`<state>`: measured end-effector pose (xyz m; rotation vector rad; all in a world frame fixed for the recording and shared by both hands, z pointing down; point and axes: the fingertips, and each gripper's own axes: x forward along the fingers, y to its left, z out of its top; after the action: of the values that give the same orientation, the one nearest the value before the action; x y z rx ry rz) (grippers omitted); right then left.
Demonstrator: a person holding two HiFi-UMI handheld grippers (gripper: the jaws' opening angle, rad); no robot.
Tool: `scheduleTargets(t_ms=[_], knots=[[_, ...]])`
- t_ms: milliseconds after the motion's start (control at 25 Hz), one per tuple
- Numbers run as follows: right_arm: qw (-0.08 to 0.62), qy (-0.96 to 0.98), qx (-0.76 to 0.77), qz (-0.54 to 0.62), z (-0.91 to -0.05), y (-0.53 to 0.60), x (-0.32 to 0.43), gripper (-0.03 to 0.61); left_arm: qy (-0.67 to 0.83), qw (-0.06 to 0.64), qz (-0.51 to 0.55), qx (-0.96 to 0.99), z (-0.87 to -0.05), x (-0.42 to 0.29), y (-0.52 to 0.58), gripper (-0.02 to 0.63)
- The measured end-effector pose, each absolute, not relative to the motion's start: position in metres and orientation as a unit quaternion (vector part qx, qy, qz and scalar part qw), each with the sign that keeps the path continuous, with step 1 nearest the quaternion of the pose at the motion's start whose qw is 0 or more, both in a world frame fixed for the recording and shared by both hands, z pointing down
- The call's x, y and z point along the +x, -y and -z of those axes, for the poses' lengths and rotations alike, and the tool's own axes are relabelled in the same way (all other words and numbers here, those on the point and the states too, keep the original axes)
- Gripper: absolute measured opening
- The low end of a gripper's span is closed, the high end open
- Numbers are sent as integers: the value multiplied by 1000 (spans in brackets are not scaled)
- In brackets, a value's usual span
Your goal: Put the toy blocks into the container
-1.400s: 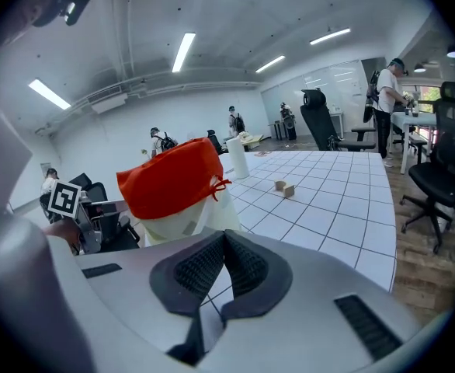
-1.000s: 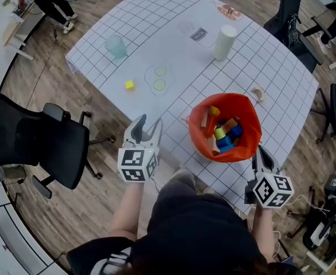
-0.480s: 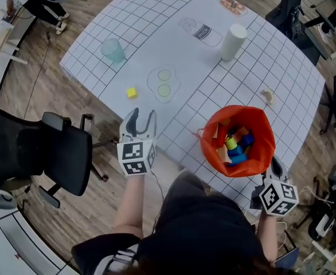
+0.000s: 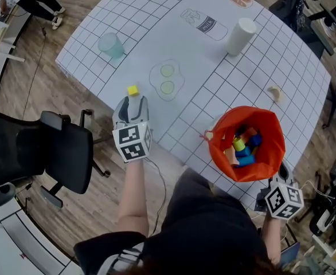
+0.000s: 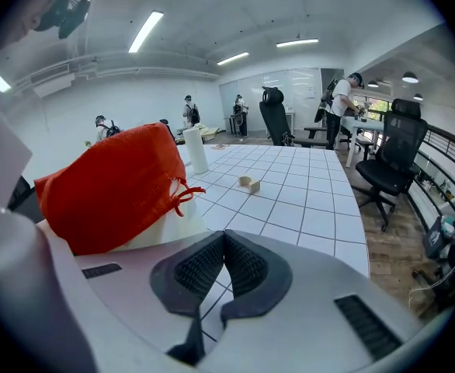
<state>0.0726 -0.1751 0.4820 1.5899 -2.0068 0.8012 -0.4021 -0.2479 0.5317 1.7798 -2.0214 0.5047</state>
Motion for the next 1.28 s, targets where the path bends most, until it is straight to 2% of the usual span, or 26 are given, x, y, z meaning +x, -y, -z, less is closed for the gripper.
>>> scheduleTargets(t_ms=[600, 880, 1280], knots=[[260, 715, 579, -291, -491, 170, 72, 15, 731, 235, -215, 603, -564, -424, 266, 216], [260, 713, 580, -295, -494, 169, 72, 15, 738, 232, -228, 591, -565, -428, 270, 166], [246, 712, 586, -296, -493, 163, 70, 15, 731, 226, -232, 600, -556, -429, 268, 152]])
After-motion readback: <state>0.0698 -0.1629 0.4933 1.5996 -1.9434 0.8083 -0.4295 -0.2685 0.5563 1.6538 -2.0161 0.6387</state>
